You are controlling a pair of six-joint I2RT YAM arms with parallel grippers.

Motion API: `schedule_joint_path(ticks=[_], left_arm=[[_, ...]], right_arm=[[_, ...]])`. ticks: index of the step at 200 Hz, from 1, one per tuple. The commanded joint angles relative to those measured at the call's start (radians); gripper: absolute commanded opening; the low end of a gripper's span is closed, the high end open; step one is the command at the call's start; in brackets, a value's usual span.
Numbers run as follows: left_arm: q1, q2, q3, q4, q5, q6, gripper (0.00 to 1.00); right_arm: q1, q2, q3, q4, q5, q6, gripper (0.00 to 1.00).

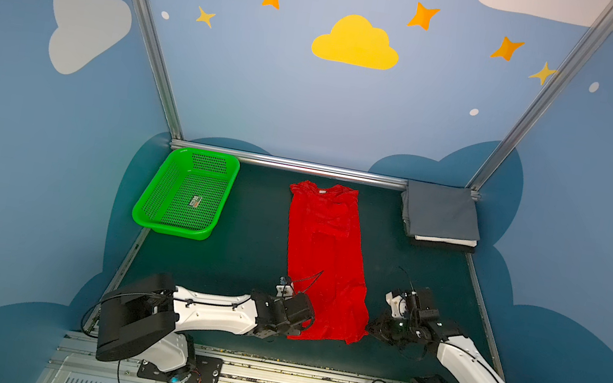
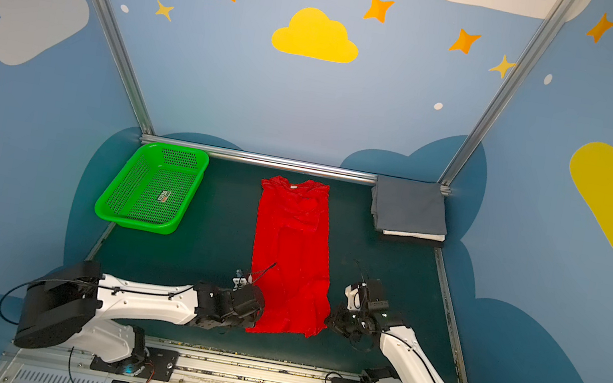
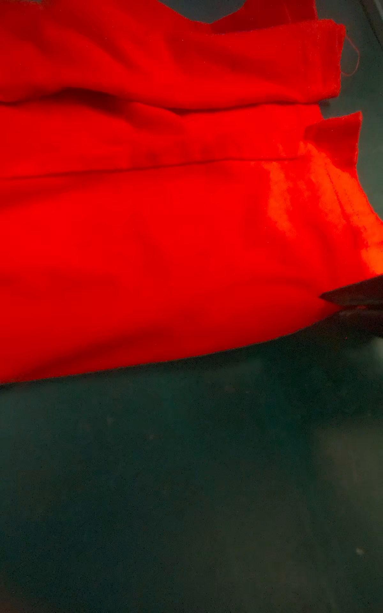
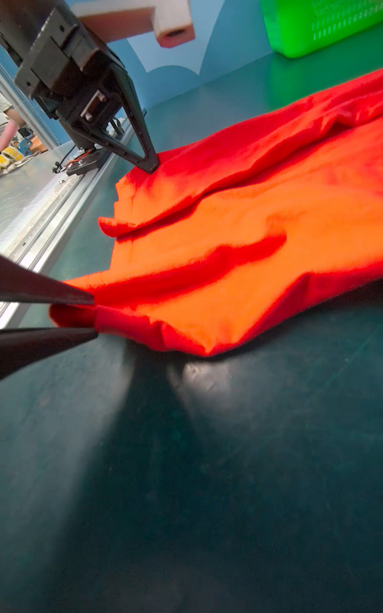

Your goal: Fold and stack the t-shirts

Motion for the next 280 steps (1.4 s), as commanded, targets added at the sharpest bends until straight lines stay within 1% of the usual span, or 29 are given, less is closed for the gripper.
schedule_joint_path(ticks=[1,29,106,131,146,164,180,225,280], left_arm=[[-0.001,-0.022,-0.007,-0.024,-0.027,0.002,0.04],[0.0,-0.024,-0.01,-0.025,-0.038,0.009,0.04],[0.01,-0.023,-0.013,-0.011,-0.047,0.006,0.04],[0.024,-0.03,0.007,-0.009,-0.051,0.02,0.04],[0.032,-0.034,0.025,-0.036,-0.064,0.026,0.04],[0.052,-0.024,0.046,-0.071,-0.081,0.015,0.04],[0.077,-0.014,0.052,-0.071,-0.063,0.015,0.04],[0.122,-0.022,0.075,-0.07,-0.02,0.029,0.04],[0.182,-0.004,0.128,-0.075,0.034,0.058,0.04]], right_arm=[[0.013,-0.033,-0.011,-0.016,-0.014,0.024,0.07],[0.032,-0.063,-0.017,-0.009,-0.006,0.035,0.0],[0.052,-0.018,0.001,-0.01,0.016,0.025,0.0],[0.053,-0.001,0.026,-0.005,0.021,0.025,0.0],[0.054,0.007,0.041,-0.004,0.026,0.023,0.0],[0.054,0.017,0.055,-0.004,0.073,0.03,0.0],[0.052,0.03,0.067,0.015,0.092,0.04,0.0],[0.051,0.091,0.147,0.04,0.099,0.036,0.0],[0.045,0.205,0.246,0.064,0.073,0.013,0.0]])
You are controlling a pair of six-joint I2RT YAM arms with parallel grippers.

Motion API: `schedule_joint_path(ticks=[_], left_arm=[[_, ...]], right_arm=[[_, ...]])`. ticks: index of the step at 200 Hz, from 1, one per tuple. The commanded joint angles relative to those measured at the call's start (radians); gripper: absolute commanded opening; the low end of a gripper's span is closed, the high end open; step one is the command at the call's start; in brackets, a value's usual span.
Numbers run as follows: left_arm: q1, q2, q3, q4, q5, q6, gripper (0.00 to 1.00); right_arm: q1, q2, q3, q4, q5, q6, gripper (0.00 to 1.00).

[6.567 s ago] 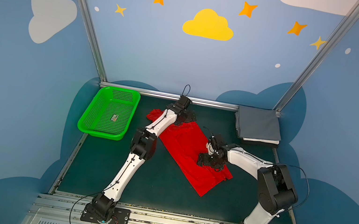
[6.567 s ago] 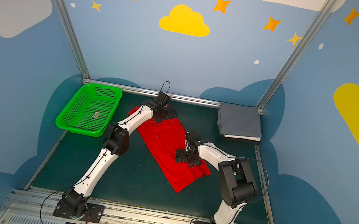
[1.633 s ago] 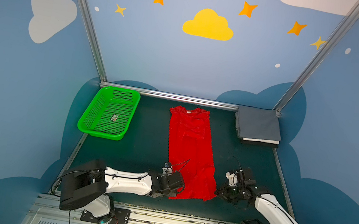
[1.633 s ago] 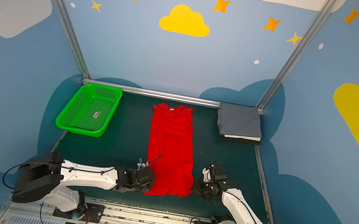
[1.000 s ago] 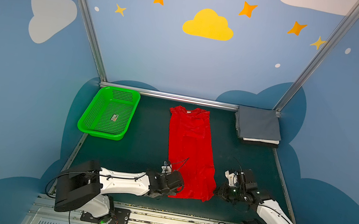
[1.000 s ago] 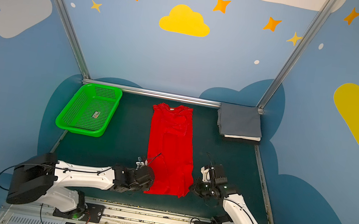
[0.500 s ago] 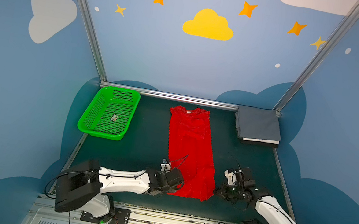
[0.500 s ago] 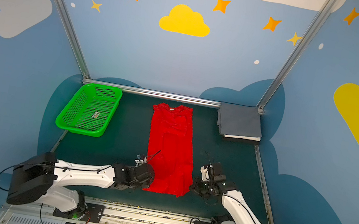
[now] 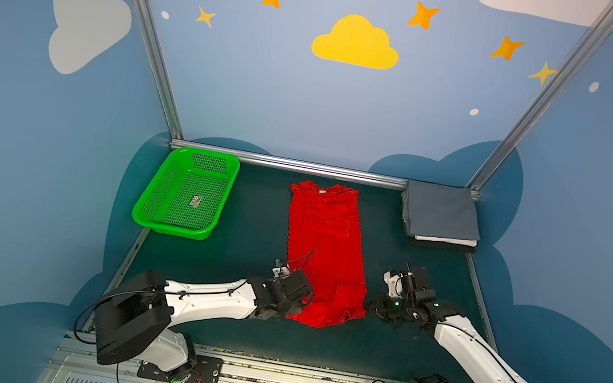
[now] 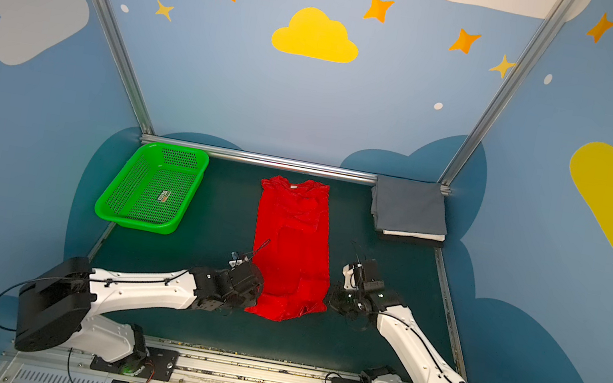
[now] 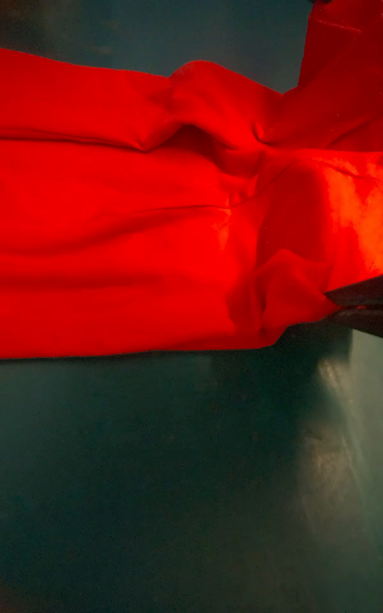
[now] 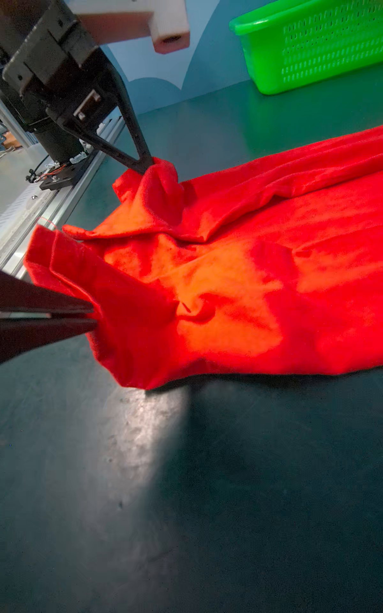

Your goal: Fold and stack the t-shirts

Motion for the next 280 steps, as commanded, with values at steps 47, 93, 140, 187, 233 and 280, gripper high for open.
schedule_joint_path(ticks=[47,93,140,187,233,280], left_arm=[[0.12,0.032,0.096,-0.014,0.098,0.065,0.04],[0.23,0.084,0.193,-0.054,0.188,0.132,0.04],[0.337,0.138,0.268,-0.075,0.289,0.176,0.04],[0.404,0.184,0.334,-0.102,0.32,0.207,0.04],[0.458,0.265,0.418,-0.112,0.347,0.249,0.04],[0.515,0.36,0.513,-0.111,0.406,0.283,0.04]], right_arm=[[-0.025,0.153,0.171,0.042,-0.011,-0.037,0.0],[-0.059,0.284,0.293,0.069,-0.031,-0.041,0.0],[-0.089,0.422,0.475,0.05,-0.024,-0.064,0.0],[-0.116,0.554,0.606,0.072,-0.067,-0.064,0.0],[-0.131,0.668,0.722,0.074,-0.09,-0.062,0.0],[-0.137,0.776,0.839,0.076,-0.124,-0.059,0.0]])
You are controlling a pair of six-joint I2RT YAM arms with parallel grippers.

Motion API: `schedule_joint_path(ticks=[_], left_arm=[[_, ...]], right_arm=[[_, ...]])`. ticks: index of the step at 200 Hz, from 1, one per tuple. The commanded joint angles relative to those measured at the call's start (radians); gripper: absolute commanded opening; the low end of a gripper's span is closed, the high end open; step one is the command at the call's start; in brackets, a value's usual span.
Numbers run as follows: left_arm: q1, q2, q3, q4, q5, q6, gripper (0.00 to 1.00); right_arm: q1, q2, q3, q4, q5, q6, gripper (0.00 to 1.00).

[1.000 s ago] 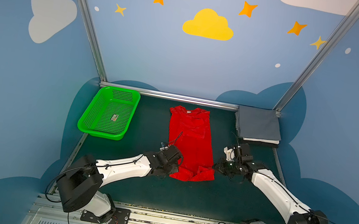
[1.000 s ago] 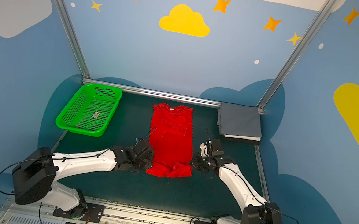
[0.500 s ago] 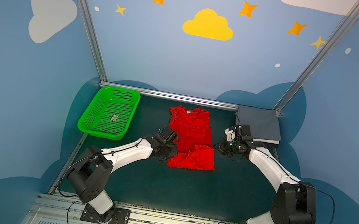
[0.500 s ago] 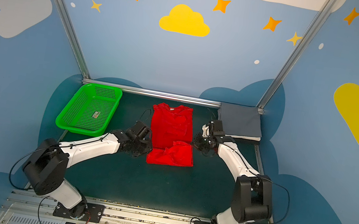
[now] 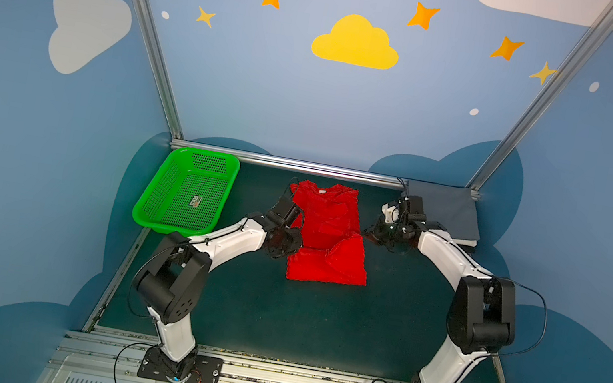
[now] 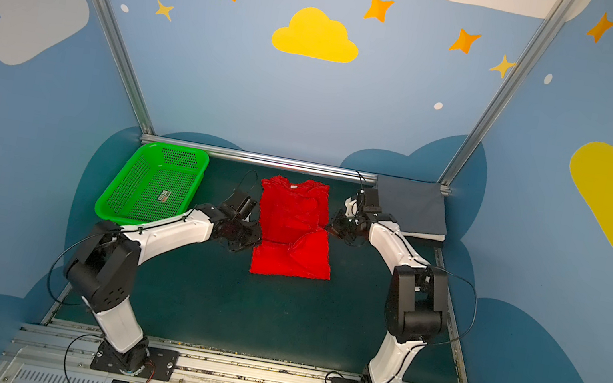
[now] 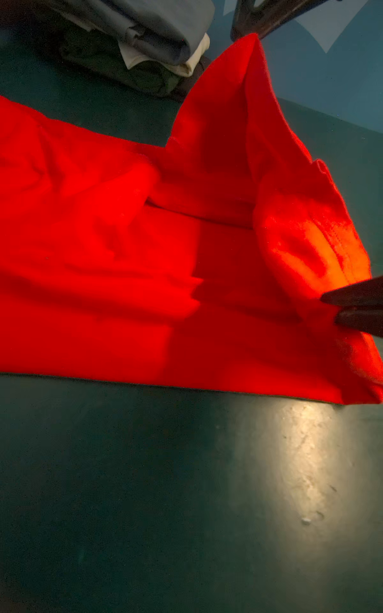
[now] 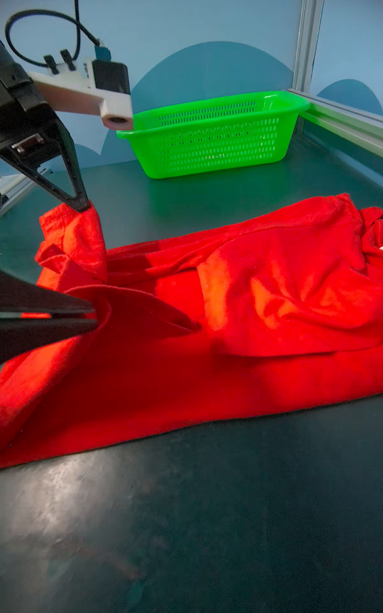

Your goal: Fold and stack the t-shirts

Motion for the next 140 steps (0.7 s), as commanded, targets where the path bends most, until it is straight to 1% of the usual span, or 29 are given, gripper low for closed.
schedule_joint_path(ticks=[1,61,73,93,134,140], left_arm=[[0.031,0.033,0.048,-0.017,0.03,0.036,0.04],[0.096,0.12,0.133,-0.01,0.035,0.06,0.04],[0.104,0.149,0.151,0.0,0.052,0.062,0.04],[0.113,0.21,0.201,0.007,0.092,0.069,0.04],[0.13,0.314,0.304,-0.008,0.104,0.071,0.04],[0.133,0.321,0.315,-0.008,0.101,0.069,0.05]], right_arm=[[-0.006,0.049,0.068,-0.001,-0.032,-0.006,0.0],[-0.014,0.186,0.21,-0.052,-0.062,-0.018,0.0],[-0.016,0.212,0.232,-0.066,-0.066,-0.021,0.0],[-0.018,0.236,0.251,-0.073,-0.066,-0.025,0.0],[-0.022,0.284,0.291,-0.093,-0.041,-0.026,0.0],[-0.023,0.291,0.296,-0.096,-0.042,-0.027,0.0]])
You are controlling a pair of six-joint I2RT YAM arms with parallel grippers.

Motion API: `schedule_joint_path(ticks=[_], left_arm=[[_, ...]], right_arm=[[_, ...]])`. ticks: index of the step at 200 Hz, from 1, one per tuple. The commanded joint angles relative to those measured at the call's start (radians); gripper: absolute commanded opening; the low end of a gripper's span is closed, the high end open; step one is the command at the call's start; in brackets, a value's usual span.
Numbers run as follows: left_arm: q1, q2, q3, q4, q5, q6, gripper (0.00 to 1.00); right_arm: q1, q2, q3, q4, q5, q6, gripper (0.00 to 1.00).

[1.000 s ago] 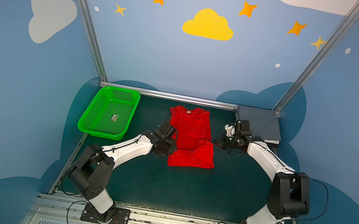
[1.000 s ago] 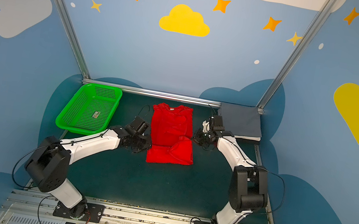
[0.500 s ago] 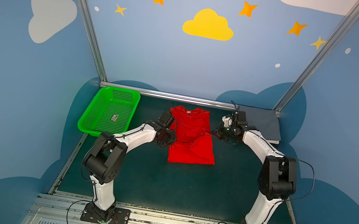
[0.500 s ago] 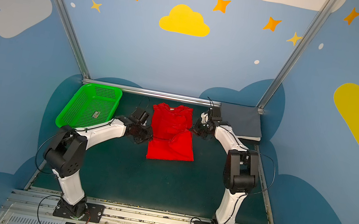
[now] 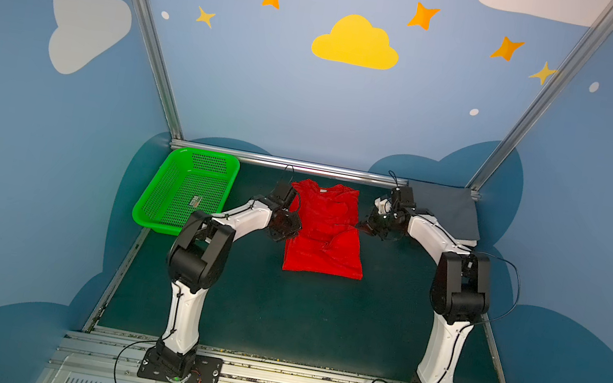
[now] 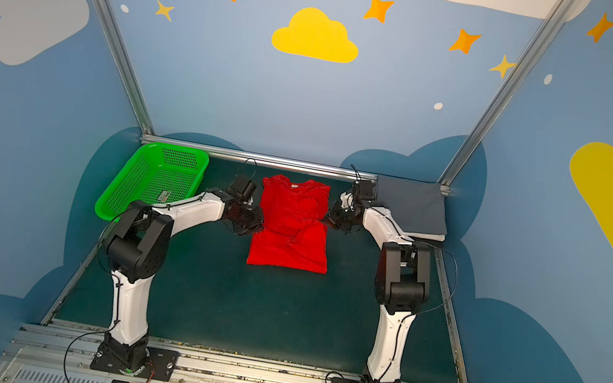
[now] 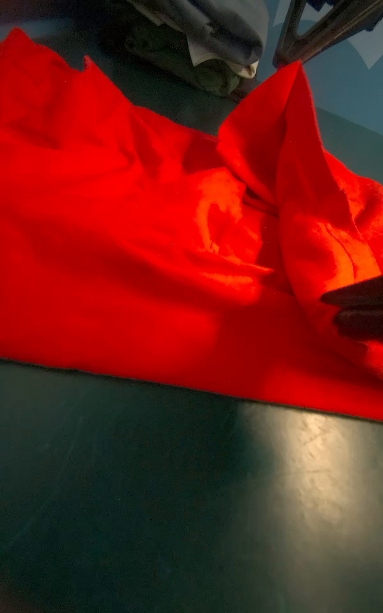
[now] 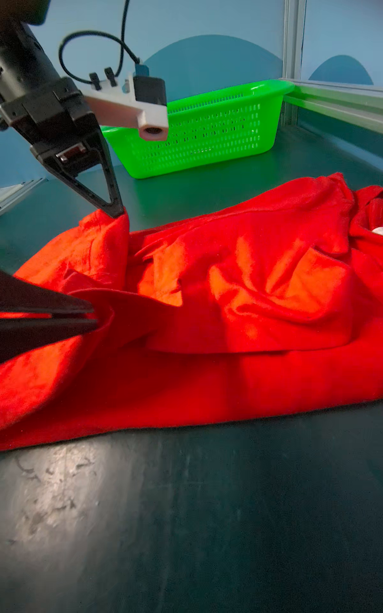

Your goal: Fold and stack the t-shirts

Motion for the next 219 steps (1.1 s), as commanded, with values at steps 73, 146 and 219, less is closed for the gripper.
schedule_joint_path(ticks=[73,146,219], left_arm=[[0.054,-0.058,0.037,0.087,-0.038,0.026,0.63],[-0.101,-0.263,-0.187,0.103,-0.08,0.186,0.66],[-0.259,-0.094,-0.04,0.005,-0.105,0.321,0.6]], right_arm=[[-0.018,-0.026,0.01,-0.083,0.041,-0.074,0.8],[-0.021,-0.272,-0.264,-0.05,0.145,-0.091,0.97],[-0.004,-0.436,-0.65,0.133,0.046,-0.006,0.97]])
